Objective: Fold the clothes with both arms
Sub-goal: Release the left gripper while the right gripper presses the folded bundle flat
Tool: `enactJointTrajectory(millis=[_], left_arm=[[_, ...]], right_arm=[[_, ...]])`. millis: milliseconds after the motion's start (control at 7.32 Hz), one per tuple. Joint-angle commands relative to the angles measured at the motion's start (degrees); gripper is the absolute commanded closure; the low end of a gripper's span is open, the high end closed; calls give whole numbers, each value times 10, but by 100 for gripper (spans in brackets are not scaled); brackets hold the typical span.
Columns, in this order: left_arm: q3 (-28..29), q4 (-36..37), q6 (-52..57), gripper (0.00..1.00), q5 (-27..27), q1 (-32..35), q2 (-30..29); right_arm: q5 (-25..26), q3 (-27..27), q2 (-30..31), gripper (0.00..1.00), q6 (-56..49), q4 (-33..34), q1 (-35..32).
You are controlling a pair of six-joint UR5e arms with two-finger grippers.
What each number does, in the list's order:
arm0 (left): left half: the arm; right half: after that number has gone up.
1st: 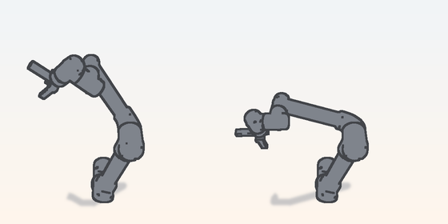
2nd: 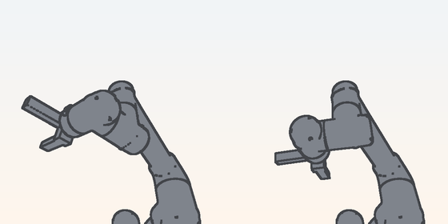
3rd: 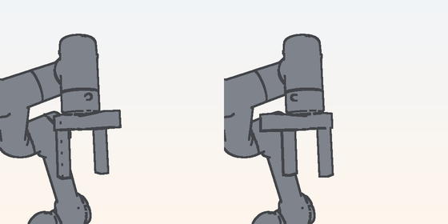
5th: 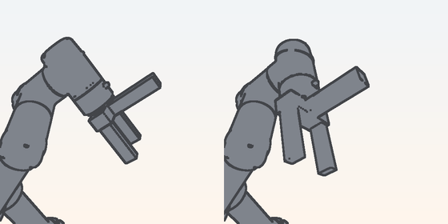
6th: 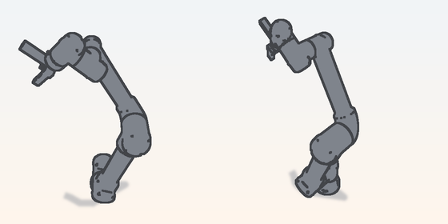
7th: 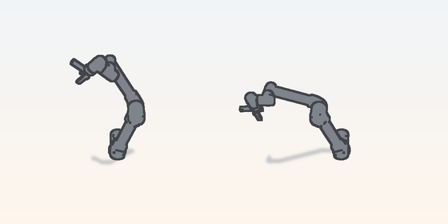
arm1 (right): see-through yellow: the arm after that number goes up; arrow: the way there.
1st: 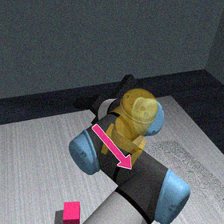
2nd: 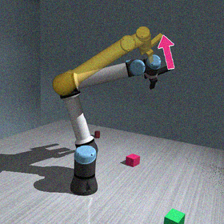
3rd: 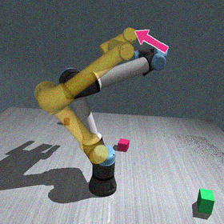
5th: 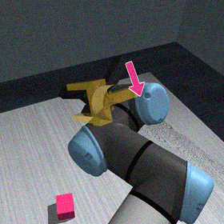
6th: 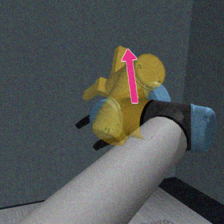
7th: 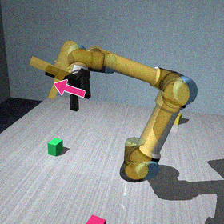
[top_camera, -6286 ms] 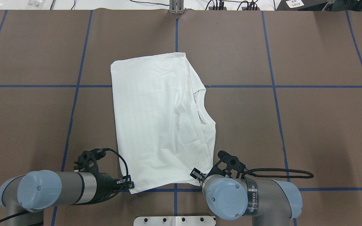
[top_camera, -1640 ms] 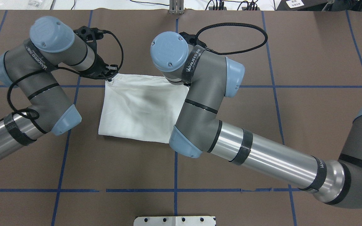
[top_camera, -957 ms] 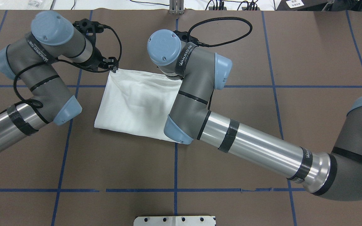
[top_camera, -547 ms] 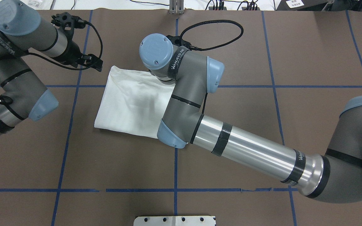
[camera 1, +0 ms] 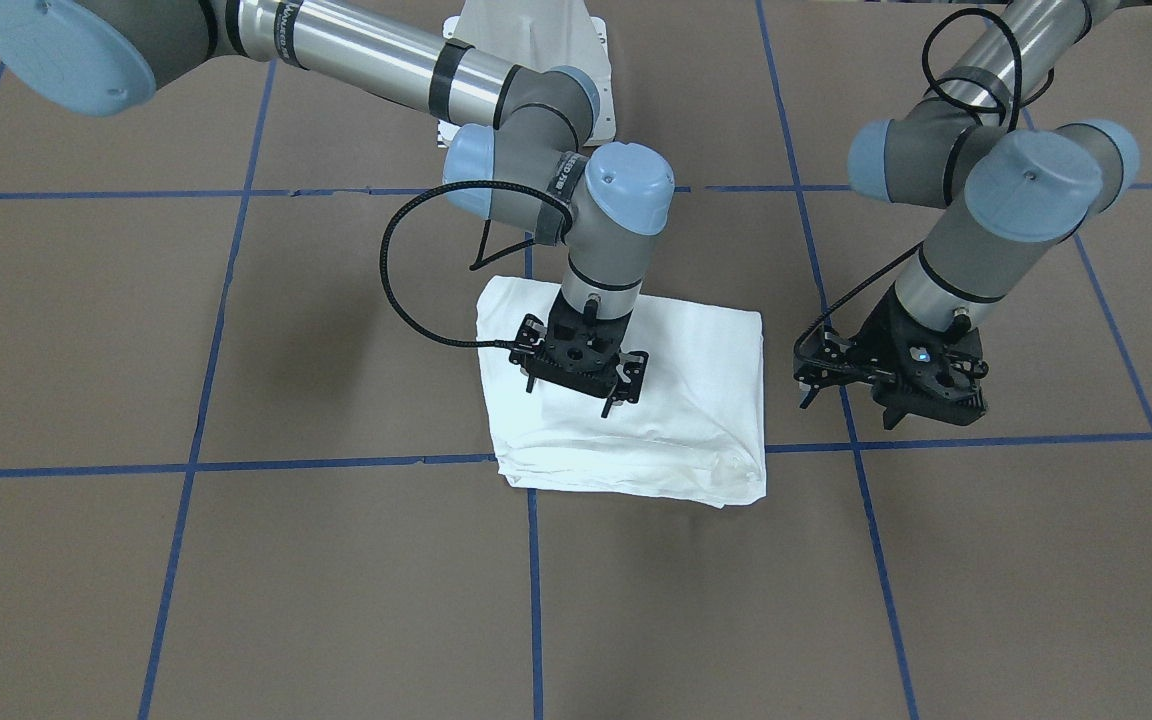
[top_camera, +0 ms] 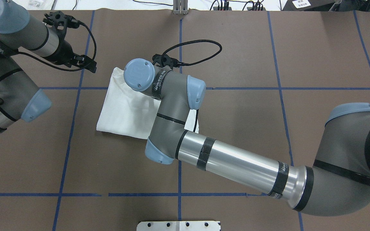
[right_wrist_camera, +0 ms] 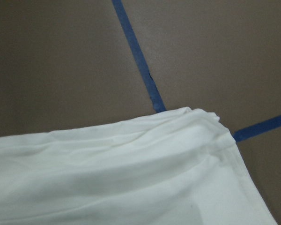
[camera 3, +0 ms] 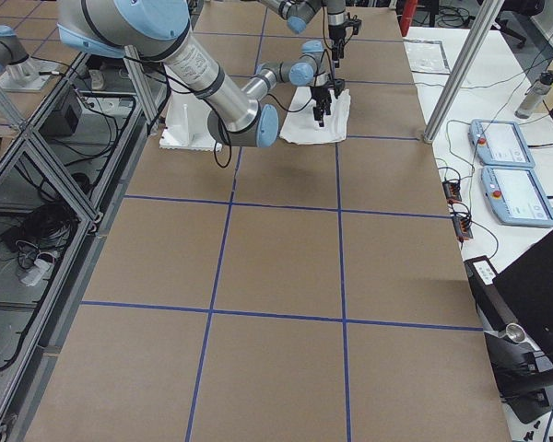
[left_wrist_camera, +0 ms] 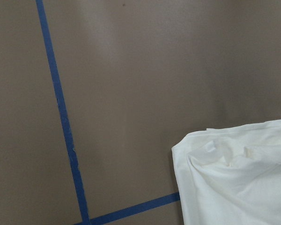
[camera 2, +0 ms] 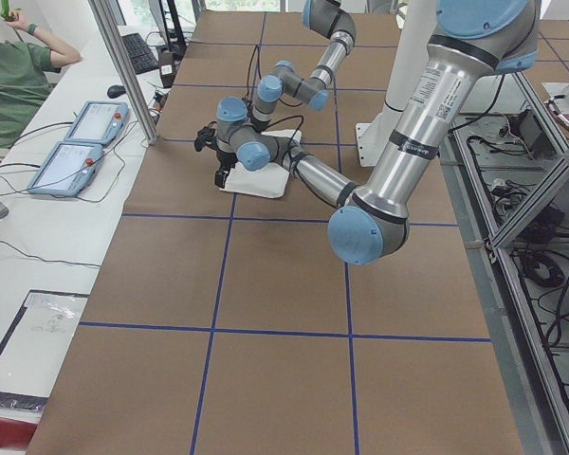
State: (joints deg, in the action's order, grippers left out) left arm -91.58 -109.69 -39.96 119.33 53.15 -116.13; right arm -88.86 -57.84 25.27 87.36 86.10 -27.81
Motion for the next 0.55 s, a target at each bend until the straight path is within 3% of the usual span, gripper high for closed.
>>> enactJointTrajectory(millis=[0,410], left_arm=[[0,0,-2,0,-1,0,1],[-4,0,-8,0,-1,0,1]], right_arm=[[59,26,-1,0,-16,-6,-5],[135,53,-1,0,-42,-6,-55]])
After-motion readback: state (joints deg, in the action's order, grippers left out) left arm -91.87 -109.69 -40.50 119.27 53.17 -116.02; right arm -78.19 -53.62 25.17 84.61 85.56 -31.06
